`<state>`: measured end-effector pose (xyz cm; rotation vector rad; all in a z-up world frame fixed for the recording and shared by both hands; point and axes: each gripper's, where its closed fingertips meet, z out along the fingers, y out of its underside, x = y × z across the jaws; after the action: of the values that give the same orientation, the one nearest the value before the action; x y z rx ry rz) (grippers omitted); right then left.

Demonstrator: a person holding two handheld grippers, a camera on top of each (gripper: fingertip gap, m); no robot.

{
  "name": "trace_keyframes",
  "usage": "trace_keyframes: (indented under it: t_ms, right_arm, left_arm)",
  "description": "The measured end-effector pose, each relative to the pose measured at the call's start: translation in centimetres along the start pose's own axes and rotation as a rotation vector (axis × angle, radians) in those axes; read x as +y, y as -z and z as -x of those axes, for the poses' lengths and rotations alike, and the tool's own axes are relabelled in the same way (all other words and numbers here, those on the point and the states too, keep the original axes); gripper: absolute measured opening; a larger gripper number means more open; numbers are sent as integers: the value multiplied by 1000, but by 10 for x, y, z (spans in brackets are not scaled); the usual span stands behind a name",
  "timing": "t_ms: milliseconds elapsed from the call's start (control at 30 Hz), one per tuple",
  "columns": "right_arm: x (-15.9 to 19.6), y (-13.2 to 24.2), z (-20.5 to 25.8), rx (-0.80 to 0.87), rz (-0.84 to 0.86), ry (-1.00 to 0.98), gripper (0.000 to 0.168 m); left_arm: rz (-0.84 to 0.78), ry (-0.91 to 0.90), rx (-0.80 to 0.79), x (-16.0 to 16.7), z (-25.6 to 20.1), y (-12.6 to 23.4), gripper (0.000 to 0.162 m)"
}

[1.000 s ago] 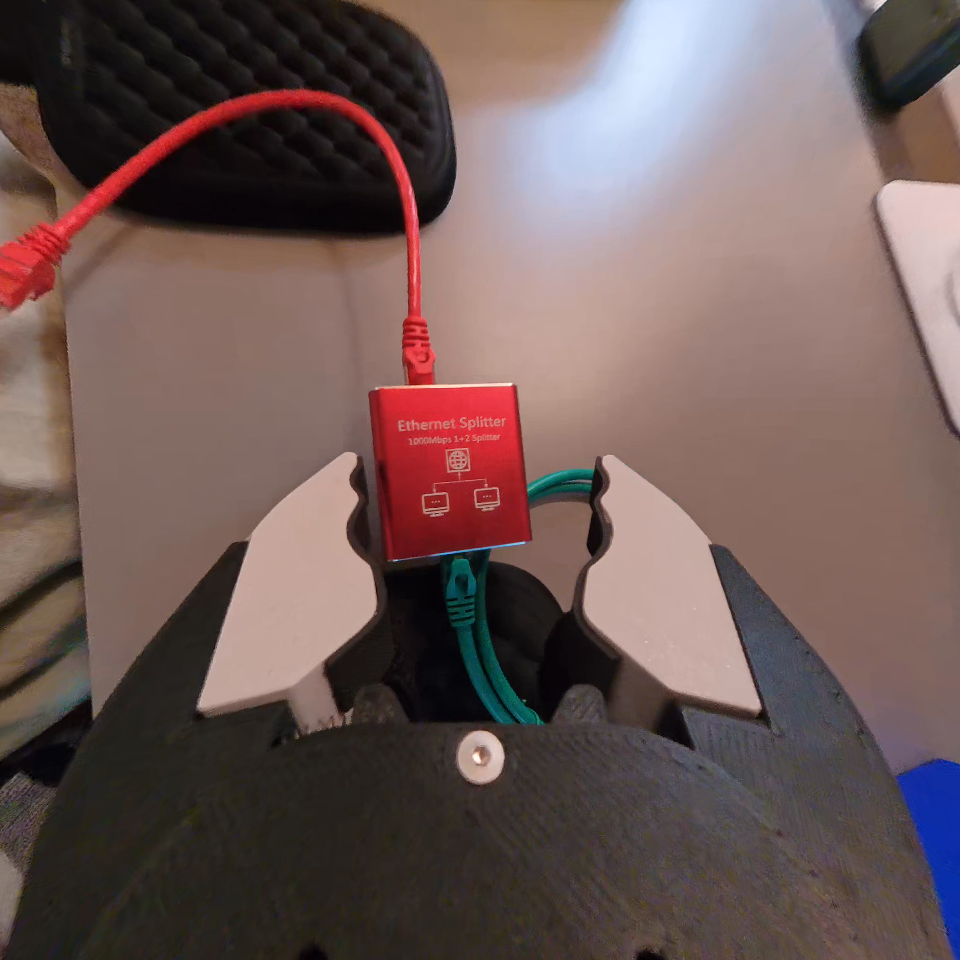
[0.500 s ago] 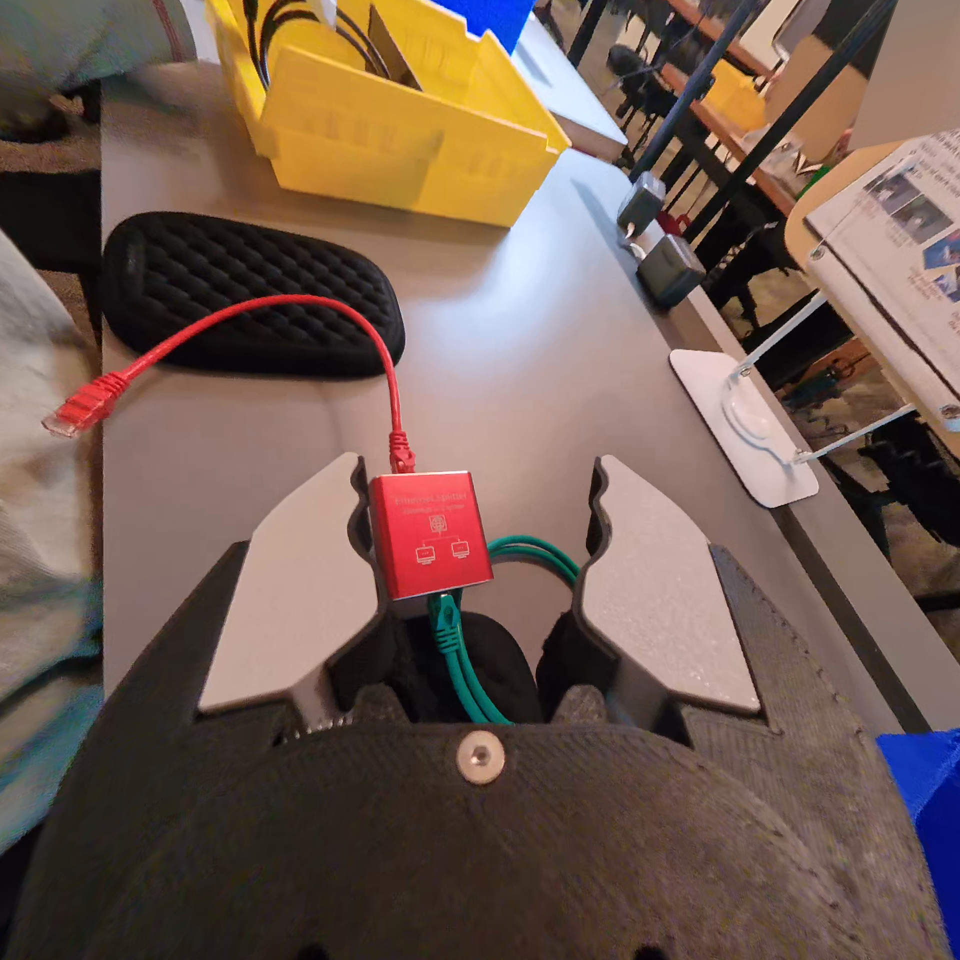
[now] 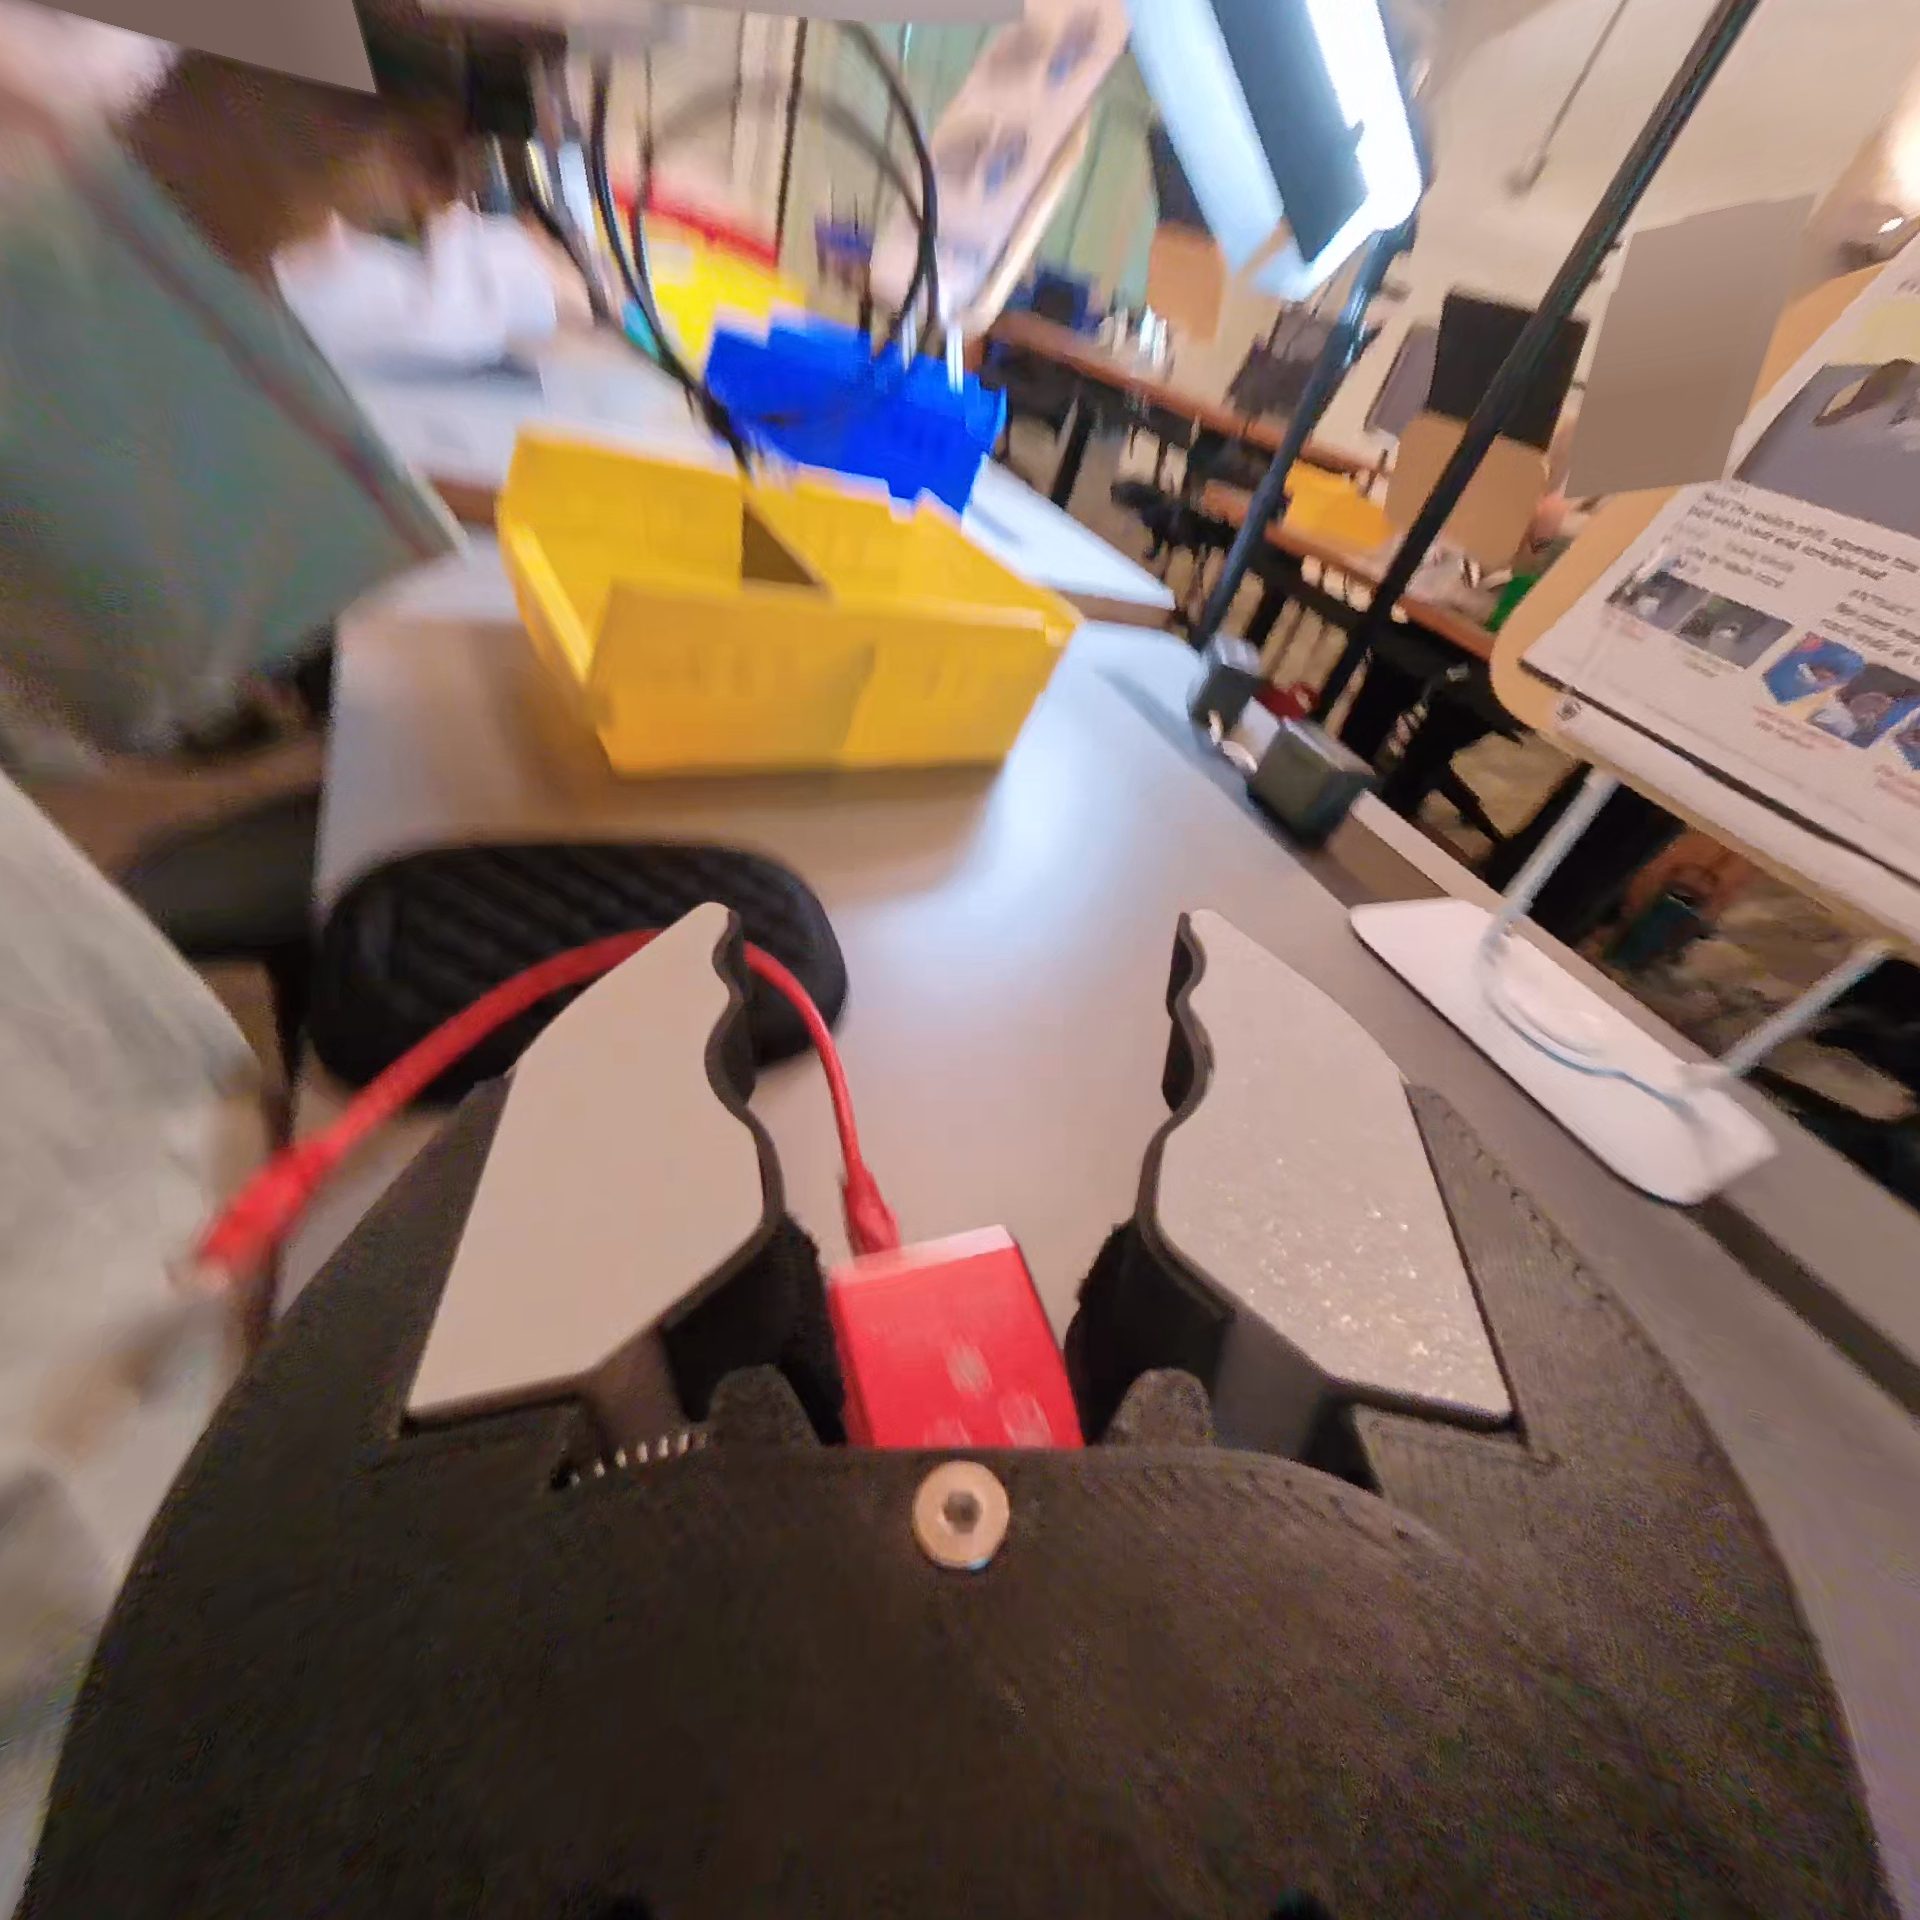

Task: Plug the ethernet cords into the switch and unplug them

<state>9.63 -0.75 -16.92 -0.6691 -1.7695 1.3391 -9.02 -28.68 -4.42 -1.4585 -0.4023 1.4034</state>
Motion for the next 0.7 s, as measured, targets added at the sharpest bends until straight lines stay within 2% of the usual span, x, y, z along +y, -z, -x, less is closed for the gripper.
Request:
trace_keyframes:
  t_ms: [133, 267, 433, 467, 500, 533, 567, 633, 700]
  right_arm:
    - [-27, -25, 17, -74, -246, -259, 77]
    - [-32, -51, 35, -161, -268, -323, 82]
    - [-54, -72, 53, -337, -320, -523, 84]
    - [-56, -74, 55, -368, -328, -563, 76]
    - [-58, -75, 56, -403, -345, -594, 58]
    - [-59, -74, 56, -428, -367, -619, 31]
    - [-59, -72, 54, -442, -398, -638, 12]
    - [-56, -69, 46, -422, -457, -694, 9]
    - [-54, -61, 32, -384, -551, -771, 7]
  left_arm:
    - [-232, 195, 136, -45, -38, 10, 5]
    - [-354, 344, 283, -72, -76, 18, 5]
    - [-405, 352, 457, -92, -131, 25, 5]
    - [-411, 354, 488, -95, -141, 27, 5]
    - [-412, 351, 518, -97, -150, 28, 5]
    - [-414, 353, 532, -99, -156, 29, 6]
    - [-424, 360, 542, -101, -160, 29, 6]
    - [-456, 363, 561, -107, -164, 31, 11]
    - [-493, 369, 555, -111, -163, 33, 31]
